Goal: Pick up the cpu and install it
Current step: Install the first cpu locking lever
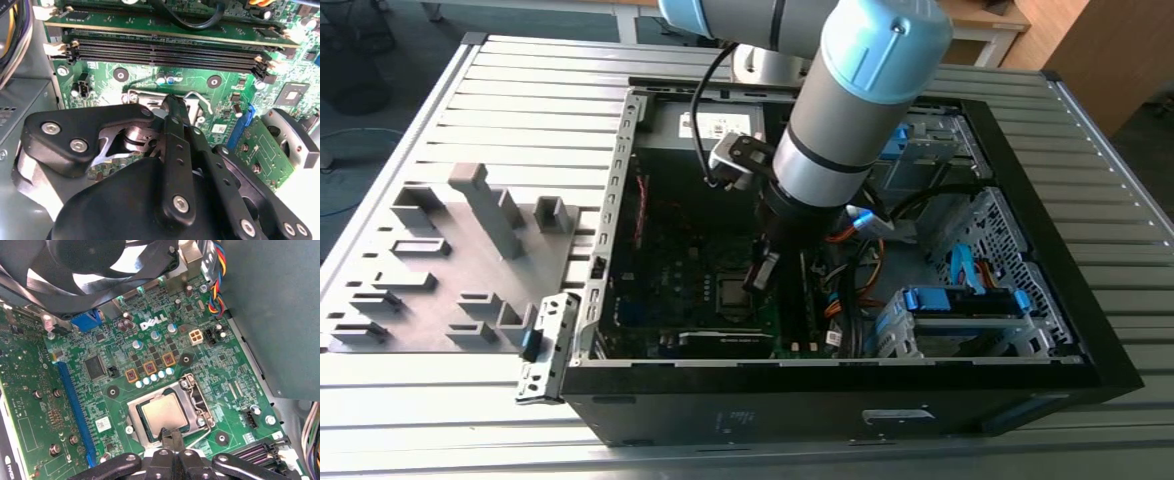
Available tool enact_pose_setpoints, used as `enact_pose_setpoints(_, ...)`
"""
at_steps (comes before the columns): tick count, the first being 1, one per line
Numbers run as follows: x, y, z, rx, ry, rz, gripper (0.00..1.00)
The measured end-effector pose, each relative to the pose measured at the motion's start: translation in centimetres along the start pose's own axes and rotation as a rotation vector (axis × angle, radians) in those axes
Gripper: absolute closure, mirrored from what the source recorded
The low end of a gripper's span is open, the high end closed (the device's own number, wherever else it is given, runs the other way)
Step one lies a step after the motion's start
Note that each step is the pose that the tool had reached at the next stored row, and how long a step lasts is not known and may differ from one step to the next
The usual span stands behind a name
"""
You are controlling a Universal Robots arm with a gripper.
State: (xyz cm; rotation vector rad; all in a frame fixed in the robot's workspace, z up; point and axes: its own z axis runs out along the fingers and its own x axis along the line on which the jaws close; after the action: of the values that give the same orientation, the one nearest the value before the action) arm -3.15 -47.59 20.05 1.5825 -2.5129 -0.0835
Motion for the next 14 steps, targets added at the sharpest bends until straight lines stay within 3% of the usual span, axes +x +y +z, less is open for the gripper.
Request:
enact_pose_setpoints(7, -0.01, -0.1, -0.08, -0.0018, -0.002, 0.018, 0.89)
enact_pose_setpoints(14, -0.03, -0.16, 0.28, -0.0044, -0.0041, 0.052, 0.89)
